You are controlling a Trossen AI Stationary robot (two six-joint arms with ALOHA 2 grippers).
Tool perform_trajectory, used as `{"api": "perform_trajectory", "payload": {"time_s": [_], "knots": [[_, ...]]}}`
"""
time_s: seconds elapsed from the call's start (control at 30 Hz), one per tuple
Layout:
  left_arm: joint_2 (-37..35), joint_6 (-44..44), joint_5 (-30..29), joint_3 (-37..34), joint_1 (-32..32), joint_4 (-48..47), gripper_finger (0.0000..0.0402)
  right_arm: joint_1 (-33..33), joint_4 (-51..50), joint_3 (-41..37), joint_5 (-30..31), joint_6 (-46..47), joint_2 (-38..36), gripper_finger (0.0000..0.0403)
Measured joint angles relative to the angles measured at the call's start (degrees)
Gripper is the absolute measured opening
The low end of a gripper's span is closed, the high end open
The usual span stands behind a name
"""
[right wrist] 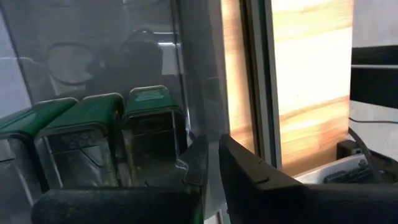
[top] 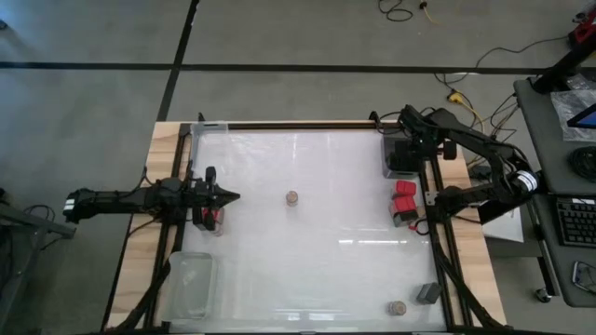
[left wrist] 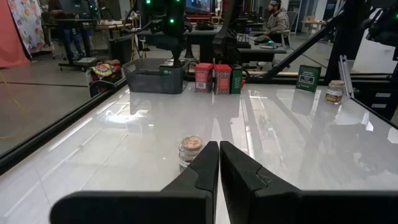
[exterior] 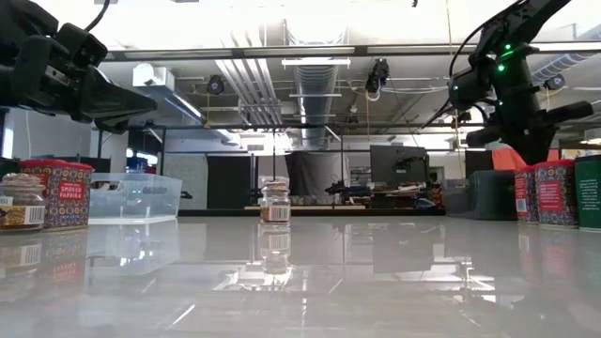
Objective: Sort spices by type
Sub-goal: Put the black seasoning can into the black bin
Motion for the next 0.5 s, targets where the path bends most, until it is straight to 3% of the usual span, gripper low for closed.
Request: {"api": "perform_trajectory", "payload": {"time_s": [0.5], "knots": [[0.0, 0.0, 0.0, 0.0, -0.01, -0.02, 0.0, 0.26, 1.23, -2.18, -2.33, -0.96, 0.02, 0.0027]]}}
